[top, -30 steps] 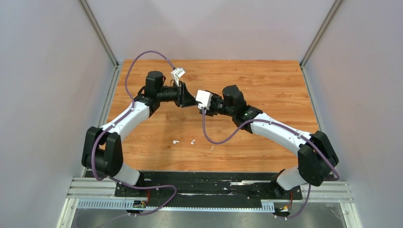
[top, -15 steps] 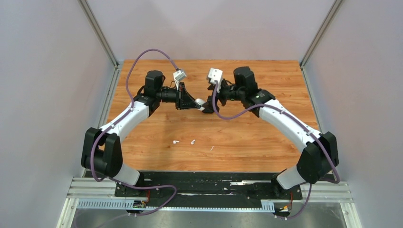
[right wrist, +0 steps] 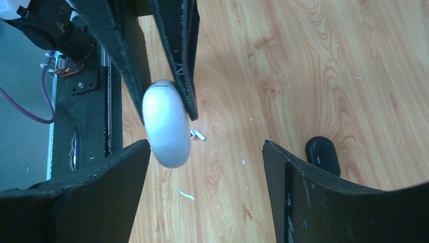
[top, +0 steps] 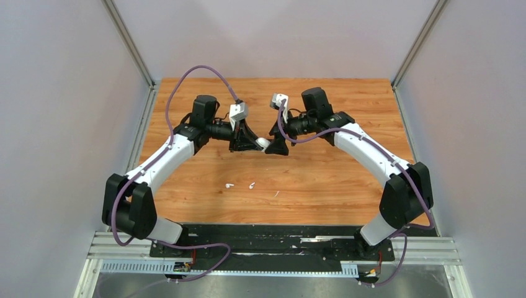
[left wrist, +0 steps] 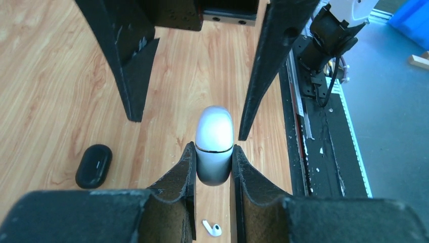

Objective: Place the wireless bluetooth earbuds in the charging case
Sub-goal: Open the charging case.

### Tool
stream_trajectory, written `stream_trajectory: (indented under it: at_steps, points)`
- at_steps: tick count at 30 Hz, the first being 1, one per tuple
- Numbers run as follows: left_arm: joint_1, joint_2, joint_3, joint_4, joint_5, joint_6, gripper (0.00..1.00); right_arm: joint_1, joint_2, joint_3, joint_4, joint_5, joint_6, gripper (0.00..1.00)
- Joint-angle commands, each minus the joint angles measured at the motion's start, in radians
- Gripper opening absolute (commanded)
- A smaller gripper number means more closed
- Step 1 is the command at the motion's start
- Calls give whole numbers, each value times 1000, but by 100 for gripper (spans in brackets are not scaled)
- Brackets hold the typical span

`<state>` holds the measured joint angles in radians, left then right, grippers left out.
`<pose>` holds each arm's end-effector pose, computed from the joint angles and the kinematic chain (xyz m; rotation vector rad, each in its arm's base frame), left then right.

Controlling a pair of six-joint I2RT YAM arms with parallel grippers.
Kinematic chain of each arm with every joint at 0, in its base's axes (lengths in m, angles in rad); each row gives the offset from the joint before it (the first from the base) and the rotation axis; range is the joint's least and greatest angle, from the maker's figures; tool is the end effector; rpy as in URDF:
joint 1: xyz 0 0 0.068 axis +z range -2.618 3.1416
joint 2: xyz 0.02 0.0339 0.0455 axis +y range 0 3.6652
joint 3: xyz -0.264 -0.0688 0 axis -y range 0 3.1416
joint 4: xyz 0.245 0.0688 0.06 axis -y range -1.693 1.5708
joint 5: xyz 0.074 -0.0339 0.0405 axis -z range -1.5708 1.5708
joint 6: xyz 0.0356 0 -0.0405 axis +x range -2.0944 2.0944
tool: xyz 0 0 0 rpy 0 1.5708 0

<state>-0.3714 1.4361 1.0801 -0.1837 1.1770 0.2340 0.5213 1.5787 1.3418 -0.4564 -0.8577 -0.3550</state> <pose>0.2772 -0.1432 0.3009 1.2203 1.5585 -1.3047 0.2894 0.1972 0.3161 -1.3168 1.7339 1.0529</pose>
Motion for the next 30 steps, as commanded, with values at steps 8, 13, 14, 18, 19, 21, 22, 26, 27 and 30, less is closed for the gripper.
stream_trajectory:
  at_steps: [8, 13, 14, 18, 19, 21, 22, 26, 27, 30]
  points:
    - [-44, -16, 170, -318, 5, 368, 0, -81, 29, 27, 134, 12, 227, 73]
    - [-48, 3, 215, -446, -9, 497, 0, -144, 27, 55, 194, -28, 302, 69]
    - [-49, 4, 214, -445, -9, 494, 0, -144, 24, 57, 194, -38, 301, 69]
    - [-53, 6, 212, -423, -16, 473, 0, -144, 20, 45, 214, -83, 343, 69]
    - [-54, 6, 211, -413, -21, 462, 0, -142, 20, 37, 222, -96, 348, 68]
    - [-54, 6, 203, -382, -25, 421, 0, -140, 16, 30, 229, -122, 362, 68]
    - [-54, 6, 197, -364, -28, 400, 0, -141, 13, 29, 227, -132, 374, 68]
    - [-52, 7, 163, -289, -31, 294, 0, -152, -22, 21, 209, -91, 360, 68]
    - [-51, 8, 162, -285, -31, 284, 0, -164, -27, 19, 207, -86, 360, 68]
    - [-48, 17, 165, -287, -30, 285, 0, -211, -30, 36, 209, -97, 396, 67]
